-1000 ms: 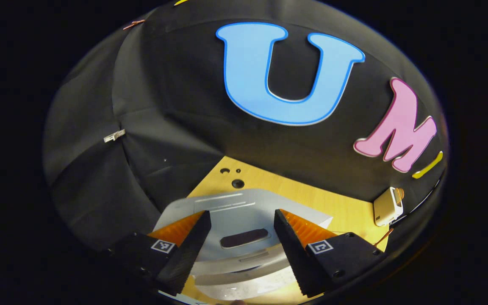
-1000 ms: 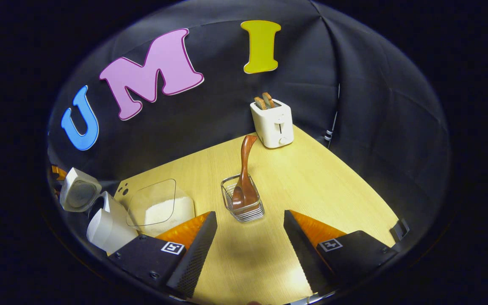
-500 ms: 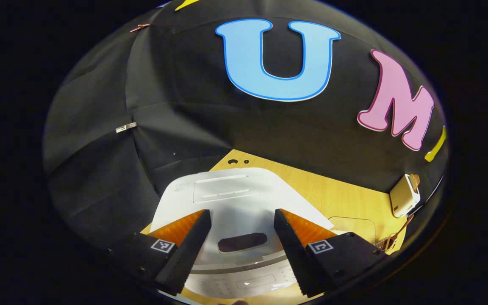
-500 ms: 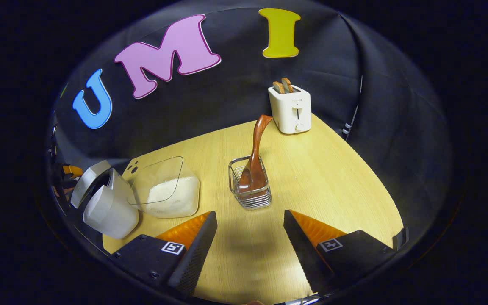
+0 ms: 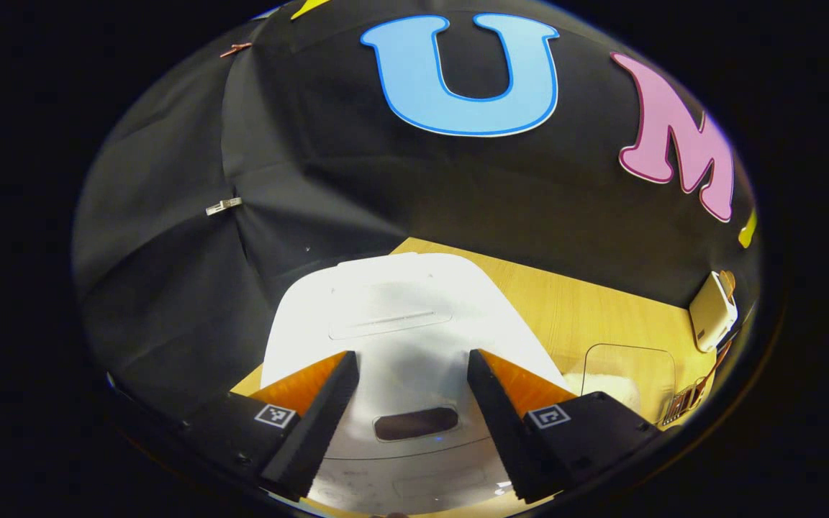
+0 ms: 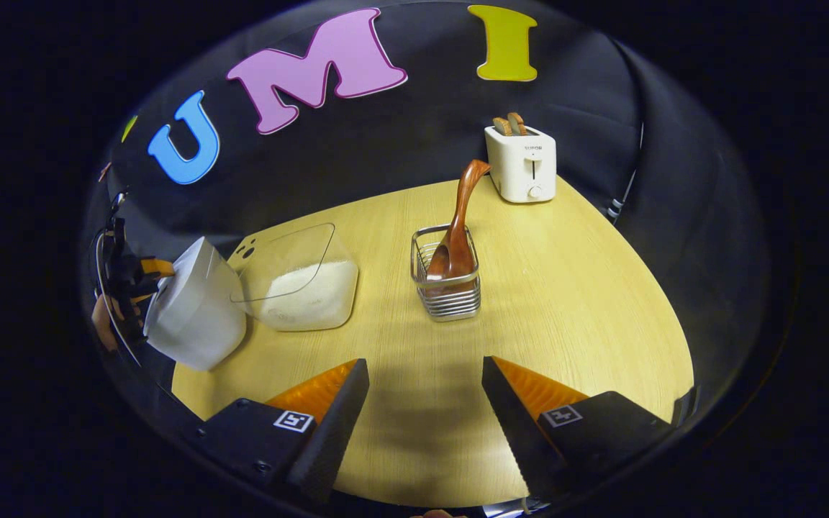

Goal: Close the left gripper, press the button to open the rice cooker; take a wooden spoon from the chopstick holder with the right hand, scoop a spoonful of rice and pour it into the rice cooker, then put the wooden spoon back into the chopstick holder.

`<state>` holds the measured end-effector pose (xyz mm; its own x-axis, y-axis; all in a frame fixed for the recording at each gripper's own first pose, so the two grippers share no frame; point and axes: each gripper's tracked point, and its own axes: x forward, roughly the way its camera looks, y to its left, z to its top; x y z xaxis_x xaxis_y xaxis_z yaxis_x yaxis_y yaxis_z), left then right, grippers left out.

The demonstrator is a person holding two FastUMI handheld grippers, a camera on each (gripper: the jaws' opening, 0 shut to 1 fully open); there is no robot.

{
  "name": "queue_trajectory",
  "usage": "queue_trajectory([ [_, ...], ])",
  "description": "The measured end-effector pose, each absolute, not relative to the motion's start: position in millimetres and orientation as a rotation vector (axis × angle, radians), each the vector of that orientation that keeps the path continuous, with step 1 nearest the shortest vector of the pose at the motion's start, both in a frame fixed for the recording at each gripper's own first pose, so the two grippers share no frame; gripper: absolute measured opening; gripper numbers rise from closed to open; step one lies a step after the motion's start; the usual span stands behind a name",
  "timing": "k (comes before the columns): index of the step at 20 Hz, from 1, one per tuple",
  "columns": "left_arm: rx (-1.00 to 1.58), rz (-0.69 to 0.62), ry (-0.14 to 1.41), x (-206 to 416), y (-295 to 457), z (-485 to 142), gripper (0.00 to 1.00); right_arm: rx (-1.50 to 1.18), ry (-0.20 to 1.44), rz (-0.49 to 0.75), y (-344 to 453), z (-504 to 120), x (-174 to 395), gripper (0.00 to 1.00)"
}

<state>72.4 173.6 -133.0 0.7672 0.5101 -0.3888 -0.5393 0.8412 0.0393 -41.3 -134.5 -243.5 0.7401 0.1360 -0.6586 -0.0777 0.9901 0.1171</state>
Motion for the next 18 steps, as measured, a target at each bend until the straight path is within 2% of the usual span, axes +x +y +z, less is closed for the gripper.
queue_trajectory([
  [4, -0.06, 0.557, 0.348, 78.3, 173.6, -130.6, 1.0, 0.064, 0.735, 0.173, -113.3, -245.3, -52.2, 0.99],
  [8, -0.027, 0.507, 0.318, 64.2, 169.8, -121.8, 0.99, 0.044, 0.678, 0.162, -96.1, -223.7, -48.8, 0.99],
  [10, -0.016, 0.486, 0.263, 54.0, 168.3, -104.8, 0.96, 0.034, 0.644, 0.143, -87.7, -208.4, -45.9, 0.99],
  [18, 0.072, 0.298, 0.039, -17.2, 111.4, -6.4, 0.96, 0.032, 0.395, 0.083, -43.1, -110.1, -29.5, 0.98],
])
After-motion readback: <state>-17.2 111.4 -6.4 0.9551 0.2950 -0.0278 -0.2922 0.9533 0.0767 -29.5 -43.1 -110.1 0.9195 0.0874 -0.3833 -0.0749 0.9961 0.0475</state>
